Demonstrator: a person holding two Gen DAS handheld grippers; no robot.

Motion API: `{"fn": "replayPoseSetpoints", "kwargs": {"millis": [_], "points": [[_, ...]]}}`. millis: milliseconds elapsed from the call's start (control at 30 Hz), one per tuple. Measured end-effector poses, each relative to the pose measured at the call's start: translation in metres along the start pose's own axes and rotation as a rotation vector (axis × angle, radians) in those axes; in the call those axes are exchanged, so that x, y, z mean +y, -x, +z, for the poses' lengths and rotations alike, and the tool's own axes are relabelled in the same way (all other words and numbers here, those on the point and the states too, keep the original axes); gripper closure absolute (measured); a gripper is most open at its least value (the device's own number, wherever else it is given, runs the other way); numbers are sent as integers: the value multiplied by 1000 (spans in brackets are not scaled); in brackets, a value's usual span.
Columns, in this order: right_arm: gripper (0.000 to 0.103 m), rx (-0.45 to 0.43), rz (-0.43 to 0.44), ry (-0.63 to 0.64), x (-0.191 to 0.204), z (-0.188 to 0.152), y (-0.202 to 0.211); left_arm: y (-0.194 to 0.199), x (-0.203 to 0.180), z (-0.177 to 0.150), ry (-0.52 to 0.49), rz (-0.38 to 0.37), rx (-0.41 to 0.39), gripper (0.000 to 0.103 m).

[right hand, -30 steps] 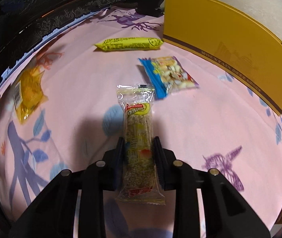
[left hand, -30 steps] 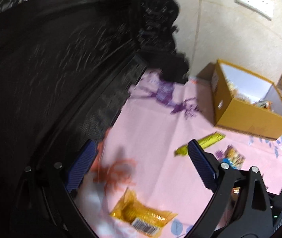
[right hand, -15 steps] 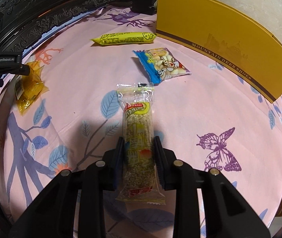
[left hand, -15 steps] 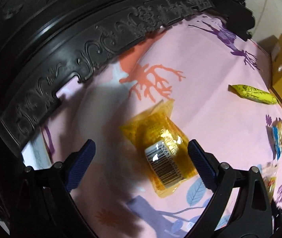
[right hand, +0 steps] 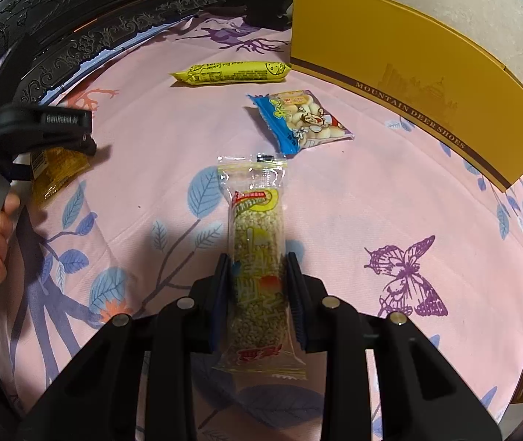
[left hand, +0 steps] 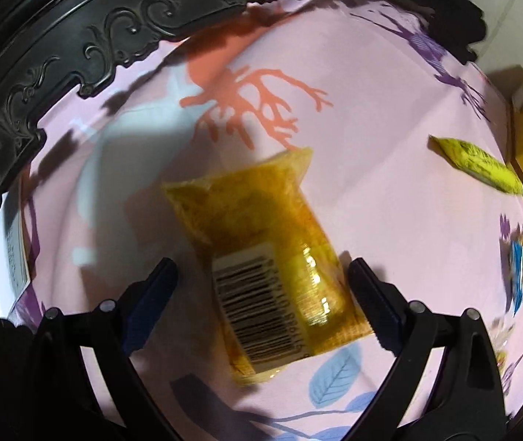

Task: Organize snacks
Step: 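Grasp the grain bar with the right gripper while the left grasps the yellow bag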

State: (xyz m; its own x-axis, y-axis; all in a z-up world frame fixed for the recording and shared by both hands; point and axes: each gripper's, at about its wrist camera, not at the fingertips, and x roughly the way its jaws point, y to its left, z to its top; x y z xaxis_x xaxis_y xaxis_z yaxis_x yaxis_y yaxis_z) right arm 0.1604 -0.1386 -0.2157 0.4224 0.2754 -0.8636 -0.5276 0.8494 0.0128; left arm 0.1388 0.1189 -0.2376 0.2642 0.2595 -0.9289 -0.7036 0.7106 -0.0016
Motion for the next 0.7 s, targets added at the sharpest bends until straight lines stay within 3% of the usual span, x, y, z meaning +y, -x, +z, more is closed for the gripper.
{"fn": "replayPoseSetpoints", "kwargs": {"millis": [167, 300, 600, 667, 700], "points": [[72, -2, 3, -2, -1, 0, 0, 7, -1, -4, -130, -27, -58, 19], [72, 0, 3, -2, -1, 0, 0, 6, -2, 1, -150, -46, -74, 26], [61, 14, -23, -27, -1, 3, -2, 1, -7, 10, -129, -35, -84, 21], [66, 19, -25, -15, 0, 4, -1, 2, -11, 11, -145, -37, -88, 26], [73, 23, -14, -18, 0, 4, -1, 4, -12, 10, -157, -39, -89, 33]]}}
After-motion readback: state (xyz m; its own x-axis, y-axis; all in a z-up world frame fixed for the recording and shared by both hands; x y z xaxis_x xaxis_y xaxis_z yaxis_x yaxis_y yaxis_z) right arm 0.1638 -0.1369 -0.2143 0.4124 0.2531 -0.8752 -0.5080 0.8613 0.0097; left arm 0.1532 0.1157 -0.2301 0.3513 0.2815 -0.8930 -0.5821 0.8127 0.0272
